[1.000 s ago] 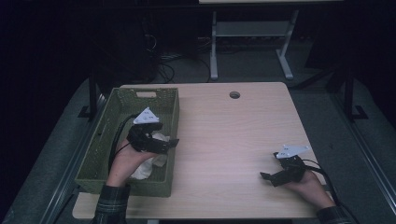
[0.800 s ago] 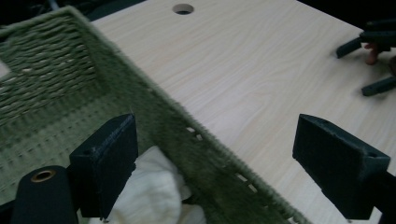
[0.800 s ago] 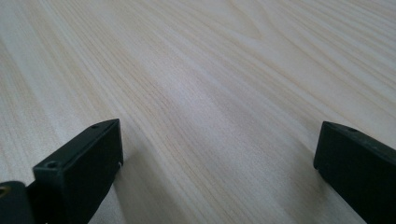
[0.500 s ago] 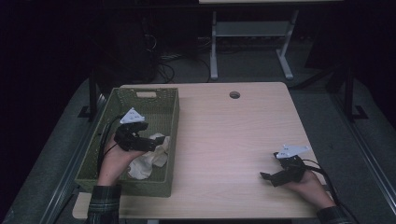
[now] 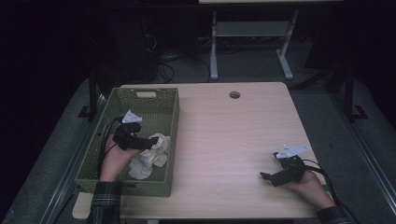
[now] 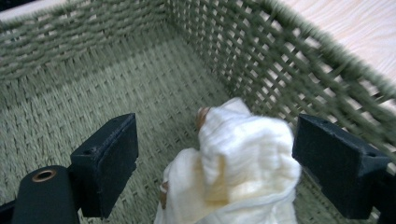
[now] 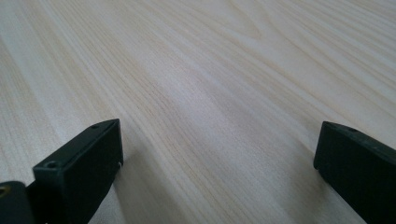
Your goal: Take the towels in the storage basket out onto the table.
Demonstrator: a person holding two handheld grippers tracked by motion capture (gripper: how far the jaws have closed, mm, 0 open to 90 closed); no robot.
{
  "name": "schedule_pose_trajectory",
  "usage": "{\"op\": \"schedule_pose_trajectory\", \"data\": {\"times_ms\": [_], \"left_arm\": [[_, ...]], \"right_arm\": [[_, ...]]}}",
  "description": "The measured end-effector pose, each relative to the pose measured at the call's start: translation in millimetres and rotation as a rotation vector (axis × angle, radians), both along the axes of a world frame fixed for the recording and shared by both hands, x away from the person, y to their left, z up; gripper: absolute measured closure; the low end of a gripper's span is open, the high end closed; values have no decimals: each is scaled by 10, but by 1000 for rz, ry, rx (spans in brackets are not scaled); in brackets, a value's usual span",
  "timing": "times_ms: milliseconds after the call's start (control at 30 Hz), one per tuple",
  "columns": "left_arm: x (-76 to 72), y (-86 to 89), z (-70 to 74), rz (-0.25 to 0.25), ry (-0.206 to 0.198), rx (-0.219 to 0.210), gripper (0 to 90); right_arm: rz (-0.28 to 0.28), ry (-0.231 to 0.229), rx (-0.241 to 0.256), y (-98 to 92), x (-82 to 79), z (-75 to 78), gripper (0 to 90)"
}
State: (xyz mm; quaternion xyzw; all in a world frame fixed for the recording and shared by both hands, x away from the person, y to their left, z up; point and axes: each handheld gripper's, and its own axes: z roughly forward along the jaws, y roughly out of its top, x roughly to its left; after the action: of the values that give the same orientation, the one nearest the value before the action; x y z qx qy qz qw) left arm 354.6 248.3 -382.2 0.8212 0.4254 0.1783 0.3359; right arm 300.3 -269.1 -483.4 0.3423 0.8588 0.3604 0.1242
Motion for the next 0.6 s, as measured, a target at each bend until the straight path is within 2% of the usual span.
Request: {"op": "schedule_pose_trajectory", "data": {"times_ms": [133, 233, 367, 467, 600], "left_arm": [[37, -6, -80, -6, 53, 26, 134], [68, -11, -147, 5, 78, 47, 134], [92, -1, -193, 16, 102, 42, 134], [115, -5, -258, 26, 138, 76, 134], [137, -12, -317, 33, 173, 93, 134]], "right_arm": [[-2, 3, 0, 2, -2, 2, 10], [-2, 2, 1, 2, -2, 1, 10], [-3, 3, 1, 2, -2, 1, 10], [-3, 3, 1, 2, -3, 1, 10], [-2, 3, 1, 2, -3, 1, 10]]}}
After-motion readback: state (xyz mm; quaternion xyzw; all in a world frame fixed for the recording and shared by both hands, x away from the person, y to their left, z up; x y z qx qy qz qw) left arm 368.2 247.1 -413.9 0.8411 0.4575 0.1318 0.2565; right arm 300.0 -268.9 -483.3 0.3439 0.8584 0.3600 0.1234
